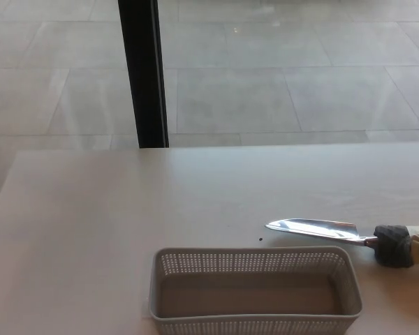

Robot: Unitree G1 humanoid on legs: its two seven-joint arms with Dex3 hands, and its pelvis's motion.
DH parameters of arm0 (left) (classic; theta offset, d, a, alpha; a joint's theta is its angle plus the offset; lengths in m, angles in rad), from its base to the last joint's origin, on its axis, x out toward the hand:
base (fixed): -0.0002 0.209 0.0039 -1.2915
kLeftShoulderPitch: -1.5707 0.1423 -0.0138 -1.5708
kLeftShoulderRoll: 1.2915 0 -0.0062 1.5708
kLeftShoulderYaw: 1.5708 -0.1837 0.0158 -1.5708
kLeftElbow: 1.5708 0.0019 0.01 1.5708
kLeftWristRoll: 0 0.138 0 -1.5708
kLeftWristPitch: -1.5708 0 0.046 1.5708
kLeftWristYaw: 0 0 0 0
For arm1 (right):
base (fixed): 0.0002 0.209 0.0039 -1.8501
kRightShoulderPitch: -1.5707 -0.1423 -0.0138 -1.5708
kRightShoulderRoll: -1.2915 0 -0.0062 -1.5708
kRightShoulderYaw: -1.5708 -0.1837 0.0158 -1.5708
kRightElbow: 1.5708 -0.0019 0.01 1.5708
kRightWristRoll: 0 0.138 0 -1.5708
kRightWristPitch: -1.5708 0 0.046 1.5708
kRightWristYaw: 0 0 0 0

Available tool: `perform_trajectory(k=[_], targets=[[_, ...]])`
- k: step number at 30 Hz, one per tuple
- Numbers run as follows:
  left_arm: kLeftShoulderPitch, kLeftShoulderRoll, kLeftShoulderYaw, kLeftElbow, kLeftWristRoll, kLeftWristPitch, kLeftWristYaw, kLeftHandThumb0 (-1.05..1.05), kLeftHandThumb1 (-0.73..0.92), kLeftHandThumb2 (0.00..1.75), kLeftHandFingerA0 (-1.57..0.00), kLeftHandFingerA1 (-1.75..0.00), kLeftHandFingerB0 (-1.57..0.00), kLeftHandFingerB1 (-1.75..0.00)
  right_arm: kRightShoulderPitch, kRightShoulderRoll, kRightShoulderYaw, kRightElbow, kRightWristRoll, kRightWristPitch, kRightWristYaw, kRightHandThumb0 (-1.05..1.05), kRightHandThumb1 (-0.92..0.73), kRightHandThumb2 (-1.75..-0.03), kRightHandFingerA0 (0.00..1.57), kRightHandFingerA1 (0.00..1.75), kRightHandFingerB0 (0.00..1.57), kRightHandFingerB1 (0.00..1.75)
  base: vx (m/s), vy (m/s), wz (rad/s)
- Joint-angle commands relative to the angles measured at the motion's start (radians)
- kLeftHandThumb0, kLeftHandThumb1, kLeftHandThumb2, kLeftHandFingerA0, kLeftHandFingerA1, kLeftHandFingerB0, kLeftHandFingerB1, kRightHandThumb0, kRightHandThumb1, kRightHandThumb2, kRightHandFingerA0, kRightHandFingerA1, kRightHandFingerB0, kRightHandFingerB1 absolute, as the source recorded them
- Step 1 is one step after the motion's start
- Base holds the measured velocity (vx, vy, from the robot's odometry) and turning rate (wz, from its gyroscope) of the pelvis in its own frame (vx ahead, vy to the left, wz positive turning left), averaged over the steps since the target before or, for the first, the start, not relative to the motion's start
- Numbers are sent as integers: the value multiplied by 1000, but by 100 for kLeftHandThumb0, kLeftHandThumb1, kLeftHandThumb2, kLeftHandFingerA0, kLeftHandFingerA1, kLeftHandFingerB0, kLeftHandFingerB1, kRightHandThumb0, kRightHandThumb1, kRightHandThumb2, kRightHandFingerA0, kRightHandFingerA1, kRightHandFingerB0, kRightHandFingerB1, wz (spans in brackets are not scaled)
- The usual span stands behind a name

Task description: A garden tool is kept on the righthand side and a container is kept on the lefthand side on a desk infront of the robot. the robot uses its right hand to pick up the garden tool and makes a scooping motion inside the container

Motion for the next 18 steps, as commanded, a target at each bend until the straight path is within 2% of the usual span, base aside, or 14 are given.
perform_trajectory(k=[1,2,3,4,5,6,7,8,9,10,11,16,17,18], targets=[[-13,50,38,34,-42,-13,-57,-13,-31,76,-112,-111,-100,-104,-144,-85,-156,265,184,-54,76,-88,-54,-96,36,84,0,60,0,0,0],[-11,50,37,32,-40,-15,-59,-13,-31,76,-112,-111,-100,-104,-176,-113,-174,320,190,-74,83,-88,-54,-96,36,84,0,60,0,0,0],[-10,51,34,44,-32,-23,-58,-46,-41,126,-88,-126,-85,-116,-178,-120,-189,280,195,-66,74,-98,-58,-97,35,91,2,64,0,0,0],[-16,49,42,52,-38,-12,-59,-41,-41,123,-89,-127,-86,-118,-199,-123,-228,256,231,-57,58,-89,-70,-60,25,120,0,74,0,0,0],[-23,46,42,59,-35,0,-46,-44,-45,131,-95,-128,-87,-117,-276,-180,-300,246,287,-22,14,-90,-74,-62,6,127,0,58,0,0,0],[-22,46,48,59,-39,0,-54,-43,-40,129,-86,-125,-80,-115,-314,-209,-326,213,280,28,-68,-92,-58,-99,27,89,0,58,0,0,0],[-22,46,48,59,-39,-1,-55,-43,-40,129,-86,-125,-80,-115,-318,-209,-332,217,275,28,-65,-92,-58,-99,27,89,0,58,0,0,0],[-17,44,54,56,-44,-9,-61,-38,-44,124,-96,-128,-87,-119,-338,-219,-356,214,287,19,-66,-92,-78,-63,1,133,0,57,0,0,0],[-13,42,57,57,-45,-12,-56,-52,-40,126,-100,-123,-82,-115,-393,-264,-395,226,317,13,-66,-97,-70,-66,0,96,0,40,0,0,0],[-11,41,59,58,-45,-12,-53,-52,-40,126,-100,-123,-82,-115,-416,-281,-412,235,322,13,-63,-97,-70,-66,0,96,0,40,0,0,0],[-9,42,56,58,-40,-13,-52,-44,-46,135,-97,-126,-86,-120,-436,-302,-417,216,310,23,-83,-92,-60,-105,0,63,0,47,0,0,0],[-9,39,47,64,-29,-15,-37,-45,-46,135,-103,-128,-88,-119,-560,-417,-439,173,269,49,-121,-99,-63,-106,0,62,0,49,0,0,0],[-8,37,51,62,-35,-15,-45,-34,-48,131,-97,-127,-86,-118,-581,-441,-430,130,266,71,-117,-100,-77,-67,0,85,0,67,0,0,0],[-5,35,56,61,-43,-15,-59,-34,-48,131,-97,-127,-86,-118,-611,-476,-417,65,263,104,-111,-100,-77,-67,0,85,0,67,0,0,0]])
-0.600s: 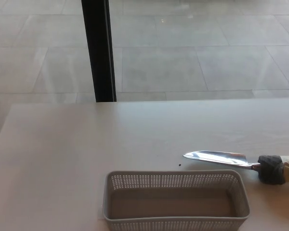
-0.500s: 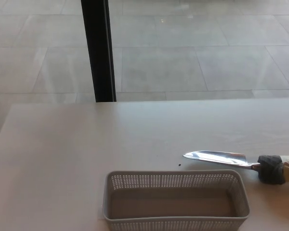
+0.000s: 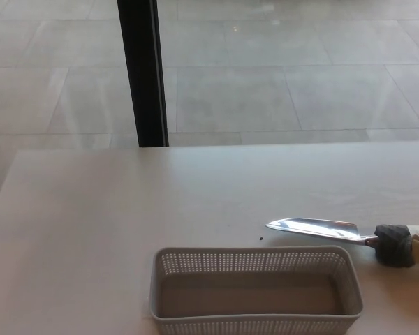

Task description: A garden tool is kept on the righthand side and a container is kept on the lefthand side on a desk infront of the robot. the robot uses its right hand to pick up the garden tool and makes a scooping motion inside the container

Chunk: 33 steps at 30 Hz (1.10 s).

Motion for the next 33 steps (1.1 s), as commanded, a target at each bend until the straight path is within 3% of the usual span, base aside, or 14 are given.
perform_trajectory(k=[1,2,7,8,10,11,12,14,18,19,20,22,23,33], targets=[[11,23,9,5,-16,-20,-26,-35,-49,130,-104,-126,-92,-118,-113,-132,-3,-147,64,74,-31,-103,-70,-73,0,94,0,58,0,0,0],[7,23,10,6,-16,-20,-26,-39,-46,128,-99,-126,-90,-116,-131,-144,12,-166,59,73,-20,-104,-67,-107,9,81,0,48,0,0,0],[9,24,8,2,-19,-14,-29,-47,-45,136,-97,-129,-91,-118,-202,-193,112,-345,47,121,22,-104,-65,-107,5,77,0,58,0,0,0],[8,24,4,4,-14,-16,-26,-46,-40,133,-97,-125,-88,-116,-215,-197,134,-368,43,112,31,-44,-26,-96,8,61,5,57,0,0,0],[9,25,0,4,-12,-19,-25,-48,-43,134,-100,-126,-90,-117,-225,-209,164,-391,40,107,55,-44,-26,-96,6,60,4,56,0,0,0],[15,22,-5,3,-7,-25,-20,-14,-31,76,-111,-110,-99,-103,-240,-244,233,-453,17,165,72,-101,-75,-63,0,75,6,58,0,0,0],[17,22,-3,3,-11,-26,-25,-46,-43,130,-95,-127,-88,-116,-240,-260,270,-487,-4,180,76,-104,-65,-80,0,68,7,52,0,0,0],[16,21,4,0,-22,-21,-30,-37,-47,134,-93,-127,-86,-118,-226,-305,343,-551,-56,212,84,-105,-69,-107,0,35,3,36,0,0,0],[23,22,4,4,-21,-36,-38,-56,-38,123,-97,-123,-85,-112,-244,-342,481,-627,-112,227,104,-101,-71,-107,0,8,11,12,0,0,0],[21,22,6,7,-22,-35,-38,-56,-38,123,-97,-123,-85,-112,-247,-340,500,-635,-118,226,103,-101,-71,-107,0,8,11,12,0,0,0],[21,22,7,7,-22,-32,-33,-44,-44,128,-96,-128,-88,-118,-247,-340,513,-641,-118,225,107,-87,-82,-65,0,8,1,26,0,0,0],[23,23,8,4,-25,-29,-33,-64,-35,124,-94,-123,-87,-112,-254,-337,572,-642,-133,184,153,-81,-82,-66,0,5,0,23,0,0,0],[22,25,13,2,-32,-24,-43,-43,-44,122,-103,-117,-92,-108,-261,-340,628,-644,-149,153,202,-100,-68,-104,0,6,12,14,0,0,0],[29,24,13,1,-26,-29,-38,-44,-43,125,-85,-130,-83,-118,-360,-352,984,-549,-361,54,314,-94,-64,-102,0,9,11,17,0,0,0]])
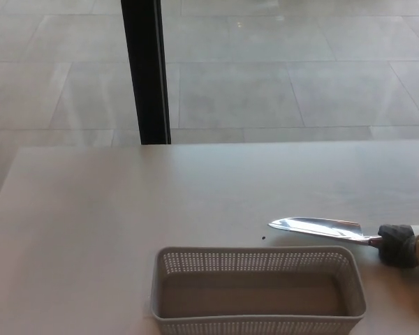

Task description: A garden tool is kept on the righthand side and a container is kept on the lefthand side on a desk infront of the robot. the robot uses its right hand to pick up the garden tool and makes a scooping motion inside the container

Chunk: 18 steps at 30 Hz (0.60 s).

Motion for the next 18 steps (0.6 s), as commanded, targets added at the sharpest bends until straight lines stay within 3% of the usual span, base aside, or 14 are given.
perform_trajectory(k=[1,4,5,6,7,8,9,10,11,12,15,18], targets=[[10,21,1,5,-6,-9,2,-41,-45,130,-94,-129,-89,-118,-66,-31,170,68,-181,-84,127,-94,-65,-102,0,9,11,17,0,0,0],[15,24,12,3,-19,-8,-18,-44,-41,129,-86,-129,-83,-118,-95,-24,236,96,-220,-91,138,-94,-64,-104,0,10,12,18,0,0,0],[17,24,10,3,-16,-15,-21,-61,-36,124,-96,-121,-87,-111,-103,-20,255,102,-230,-87,142,-94,-64,-104,0,10,12,21,0,0,0],[17,24,10,3,-15,-15,-21,-61,-36,124,-96,-121,-87,-111,-106,-21,260,106,-231,-88,142,-94,-64,-104,0,10,12,21,0,0,0],[16,23,9,5,-12,-14,-9,-48,-43,131,-95,-126,-89,-116,-112,-20,268,114,-235,-84,145,-95,-64,-104,0,9,12,20,0,0,0],[13,21,11,8,-14,-10,-3,-54,-39,124,-96,-121,-85,-114,-121,-20,283,130,-250,-84,147,-95,-66,-105,0,10,11,20,0,0,0],[10,21,15,10,-17,-3,-1,-44,-41,129,-84,-129,-80,-117,-133,-22,306,153,-275,-84,149,-95,-66,-106,0,9,11,19,0,0,0],[9,21,14,11,-15,0,-1,-44,-41,129,-84,-129,-80,-117,-137,-24,314,161,-282,-83,151,-95,-66,-106,0,9,11,19,0,0,0],[13,19,18,8,-20,0,-7,-36,-47,125,-102,-130,-92,-120,-150,-22,328,176,-293,-82,157,-91,-80,-64,0,17,6,25,0,0,0],[17,19,8,8,-8,-10,-10,-49,-41,128,-100,-127,-88,-119,-158,-20,339,191,-304,-84,160,-95,-66,-105,0,9,12,20,0,0,0],[19,18,-4,11,5,-17,3,-53,-39,130,-88,-127,-82,-118,-175,-25,390,248,-372,-123,152,-99,-69,-105,0,10,7,18,0,0,0],[24,16,4,7,-7,-17,-7,-42,-45,134,-91,-126,-85,-117,-187,-12,407,306,-387,-140,147,-99,-69,-105,0,10,11,20,0,0,0]])
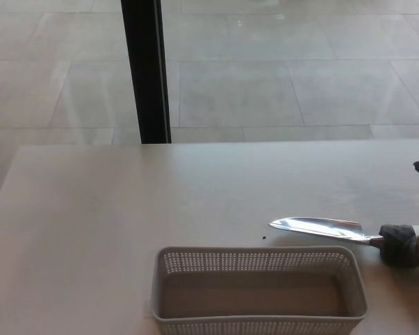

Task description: A garden tool is kept on the righthand side and a container is kept on the lefthand side on a desk infront of the robot. the robot uses its right hand to pick up the garden tool and makes a scooping motion inside the container

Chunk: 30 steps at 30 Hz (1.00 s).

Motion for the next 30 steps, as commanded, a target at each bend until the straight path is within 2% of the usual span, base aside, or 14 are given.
perform_trajectory(k=[1,8,9,10,11,13,14,16,17,18,21,22,28,30], targets=[[15,15,3,2,-9,-15,2,-42,-45,134,-91,-126,-85,-117,-39,-7,48,103,-136,-73,27,-99,-69,-105,0,10,11,20,0,0,0],[19,19,-13,1,1,-27,-16,-60,-37,126,-100,-119,-91,-110,-102,48,77,232,-182,-87,24,-82,-59,-100,2,20,8,33,0,0,0],[23,19,-19,-5,6,-35,-12,-14,-26,78,-106,-107,-98,-101,-113,57,85,255,-194,-92,21,-89,-62,-78,1,24,10,29,0,0,0],[22,17,-20,-5,5,-35,-12,-14,-26,78,-106,-107,-98,-101,-118,58,84,261,-197,-96,22,-89,-62,-78,1,24,10,29,0,0,0],[20,18,-20,-7,0,-27,-15,-46,-43,134,-100,-121,-91,-114,-124,65,86,272,-201,-86,23,-86,-74,-65,0,30,14,27,0,0,0],[22,14,-16,0,-4,-31,-20,-46,-39,127,-99,-116,-90,-109,-141,81,95,309,-221,-91,16,-82,-56,-98,4,19,9,34,0,0,0],[24,13,-19,0,-1,-33,-19,-46,-39,127,-93,-120,-86,-111,-148,91,98,328,-227,-87,12,-80,-72,-62,0,30,15,26,0,0,0],[25,12,-20,0,-2,-36,-14,-47,-41,128,-90,-125,-85,-116,-169,124,106,382,-245,-94,-6,-75,-70,-62,2,31,17,26,0,0,0],[24,13,-17,-6,-7,-28,-14,-14,-29,78,-112,-111,-99,-103,-174,136,106,397,-248,-96,-13,-75,-69,-62,3,32,17,26,0,0,0],[25,11,-19,-16,-7,-30,-13,-13,-35,75,-134,-123,-110,-108,-181,146,106,421,-254,-110,-25,-78,-70,-62,4,34,17,26,0,0,0],[26,13,-23,-25,-8,-30,-30,-12,-31,77,-119,-115,-102,-104,-188,159,106,451,-270,-126,-35,-82,-55,-94,2,36,14,39,0,0,0],[23,11,-24,-15,-5,-29,-21,-39,-47,133,-101,-124,-94,-114,-190,170,110,464,-280,-127,-39,-77,-68,-62,6,35,17,27,0,0,0],[8,12,-23,-4,1,-25,3,-43,-46,132,-116,-121,-92,-115,-222,176,138,526,-334,-167,-54,-81,-53,-93,2,39,11,38,0,0,0],[4,12,-28,4,7,-33,0,-48,-37,125,-91,-118,-84,-109,-231,177,145,556,-346,-154,-51,-77,-67,-62,3,37,14,27,0,0,0]])
